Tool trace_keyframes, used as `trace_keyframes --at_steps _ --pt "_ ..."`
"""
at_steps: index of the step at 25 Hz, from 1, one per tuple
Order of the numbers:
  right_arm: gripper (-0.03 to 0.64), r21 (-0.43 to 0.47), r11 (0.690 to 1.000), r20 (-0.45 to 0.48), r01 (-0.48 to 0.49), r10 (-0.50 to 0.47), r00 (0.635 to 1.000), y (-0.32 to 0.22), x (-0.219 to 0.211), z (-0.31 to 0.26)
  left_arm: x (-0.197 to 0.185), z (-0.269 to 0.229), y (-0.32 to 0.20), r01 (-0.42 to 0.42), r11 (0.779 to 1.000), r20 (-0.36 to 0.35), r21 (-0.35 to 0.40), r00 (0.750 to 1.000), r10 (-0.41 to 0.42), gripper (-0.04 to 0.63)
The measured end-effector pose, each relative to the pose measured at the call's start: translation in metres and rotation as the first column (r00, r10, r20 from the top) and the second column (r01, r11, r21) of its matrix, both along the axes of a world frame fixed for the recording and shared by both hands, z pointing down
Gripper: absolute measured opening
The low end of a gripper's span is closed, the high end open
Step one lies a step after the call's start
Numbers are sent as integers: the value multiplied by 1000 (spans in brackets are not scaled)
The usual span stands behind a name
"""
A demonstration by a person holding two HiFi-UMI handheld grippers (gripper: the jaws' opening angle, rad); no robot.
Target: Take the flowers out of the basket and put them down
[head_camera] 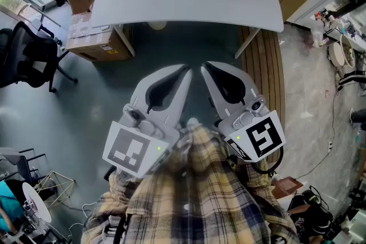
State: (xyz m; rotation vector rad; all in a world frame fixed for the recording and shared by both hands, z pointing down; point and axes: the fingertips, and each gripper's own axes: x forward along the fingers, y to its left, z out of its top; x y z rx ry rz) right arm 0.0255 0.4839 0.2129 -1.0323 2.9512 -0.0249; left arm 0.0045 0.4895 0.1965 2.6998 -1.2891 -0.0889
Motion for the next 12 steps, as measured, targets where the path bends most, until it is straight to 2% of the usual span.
trace_keyframes --at_steps 12 --pt "3 11 1000 17 -18 18 1000 2 19 -5 16 -4 0 -3 1000 19 25 1000 3 0"
